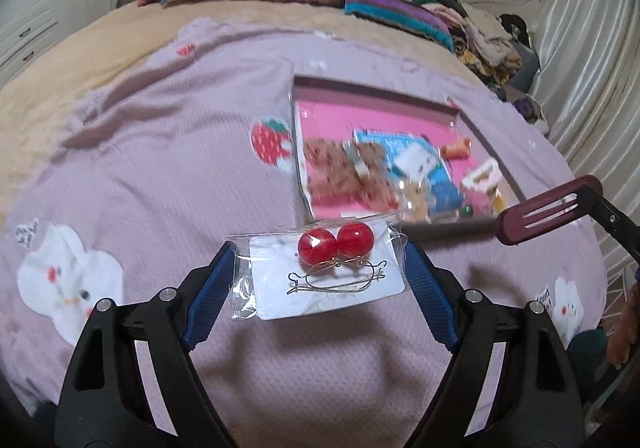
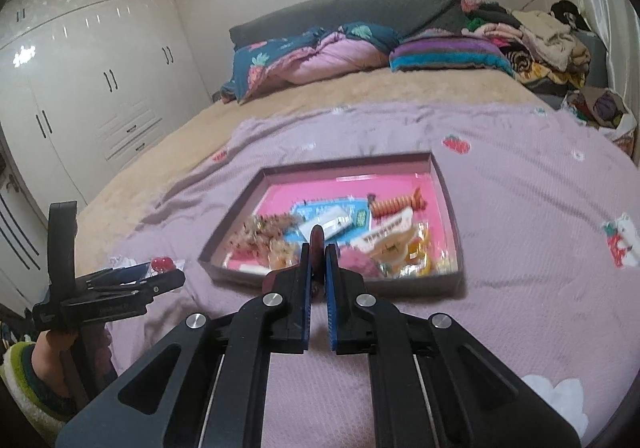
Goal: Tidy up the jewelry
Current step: 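Carry the cherry earring card and maroon clip into the box and release both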
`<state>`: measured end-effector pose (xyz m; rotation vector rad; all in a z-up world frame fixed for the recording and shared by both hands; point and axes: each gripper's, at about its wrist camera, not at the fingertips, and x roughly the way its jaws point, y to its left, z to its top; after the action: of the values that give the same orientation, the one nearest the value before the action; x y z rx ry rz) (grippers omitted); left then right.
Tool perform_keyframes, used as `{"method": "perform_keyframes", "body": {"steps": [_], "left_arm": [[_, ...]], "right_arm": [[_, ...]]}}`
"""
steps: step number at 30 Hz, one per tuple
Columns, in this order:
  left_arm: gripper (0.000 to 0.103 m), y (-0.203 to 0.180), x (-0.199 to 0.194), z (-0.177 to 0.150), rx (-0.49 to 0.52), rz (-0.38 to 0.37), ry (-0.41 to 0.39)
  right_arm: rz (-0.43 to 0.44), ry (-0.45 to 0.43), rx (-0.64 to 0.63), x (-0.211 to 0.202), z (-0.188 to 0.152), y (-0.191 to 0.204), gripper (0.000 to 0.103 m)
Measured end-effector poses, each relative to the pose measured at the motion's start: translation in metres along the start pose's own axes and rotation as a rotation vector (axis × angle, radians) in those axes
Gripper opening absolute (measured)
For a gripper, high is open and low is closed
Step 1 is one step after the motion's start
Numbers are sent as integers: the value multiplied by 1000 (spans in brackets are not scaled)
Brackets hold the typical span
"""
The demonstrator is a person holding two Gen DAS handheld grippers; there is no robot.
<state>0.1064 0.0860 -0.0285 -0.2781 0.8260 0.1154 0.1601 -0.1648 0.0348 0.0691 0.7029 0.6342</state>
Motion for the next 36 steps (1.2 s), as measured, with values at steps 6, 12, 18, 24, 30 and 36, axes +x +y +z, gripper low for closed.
{"method": "perform_keyframes", "body": {"steps": [6,12,18,24,30,36], "left_arm": [[76,-3,-11,23,17,1,-49],[76,-17,-12,46,43,-17,-79],[76,-37,-5,65,78,-41,-92],[76,-55,9,77,106,-55,-87],[76,-69,28,83,122,-65,-64],[76,-78,51,84,131,-63,-27]], "right_arm": [[-2,-53,-10,-8,24,2,6],[-17,-96,-10,-11,46,-2,6],[-43,-130,7,-10,63,-14,6],[-75,-147,20,-7,73,-27,6],[-108,-148,37,2,76,-42,6],[-139,-132,91,19,74,-63,6]]}}
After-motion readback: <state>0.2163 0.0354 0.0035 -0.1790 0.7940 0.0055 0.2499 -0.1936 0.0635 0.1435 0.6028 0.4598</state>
